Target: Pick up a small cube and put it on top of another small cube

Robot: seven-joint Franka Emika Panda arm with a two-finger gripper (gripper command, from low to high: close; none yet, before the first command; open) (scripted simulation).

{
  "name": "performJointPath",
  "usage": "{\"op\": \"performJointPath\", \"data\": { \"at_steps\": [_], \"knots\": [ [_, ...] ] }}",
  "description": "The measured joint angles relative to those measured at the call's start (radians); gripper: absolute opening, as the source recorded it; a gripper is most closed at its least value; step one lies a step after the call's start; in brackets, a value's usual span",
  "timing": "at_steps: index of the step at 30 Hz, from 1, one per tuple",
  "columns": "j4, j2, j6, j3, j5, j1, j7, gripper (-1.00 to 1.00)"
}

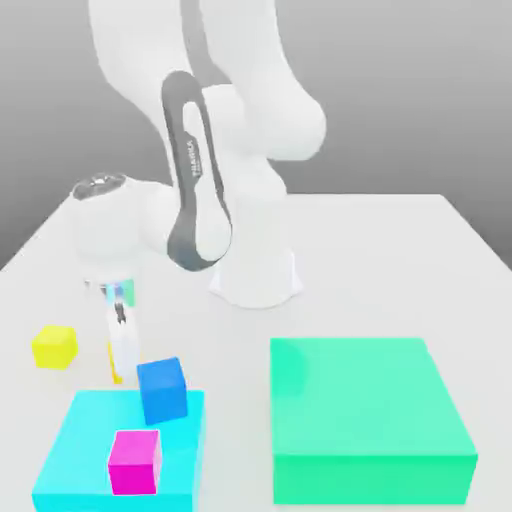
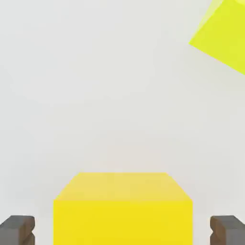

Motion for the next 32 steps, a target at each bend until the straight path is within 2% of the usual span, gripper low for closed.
{"op": "performJointPath", "data": {
  "at_steps": [4, 9, 13, 23, 25, 28, 29, 32],
  "knots": [
    [-0.001, -0.004, -0.003, 0.0, -0.004, -0.001, 0.004, -1.0],
    [-0.028, -0.162, -0.133, -0.066, -0.068, 0.049, 0.054, -1.0],
    [-0.043, -0.298, -0.254, -0.06, -0.094, 0.051, 0.082, -1.0],
    [0.221, -0.458, -0.677, 0.133, -0.029, 0.209, 0.394, -1.0],
    [0.241, -0.435, -0.674, 0.156, -0.03, 0.222, 0.431, -1.0],
    [0.231, -0.344, -0.573, 0.165, -0.05, 0.222, 0.456, -1.0],
    [0.226, -0.317, -0.541, 0.165, -0.055, 0.222, 0.461, 1.0],
    [0.226, -0.317, -0.541, 0.165, -0.055, 0.222, 0.461, 1.0]
  ]
}}
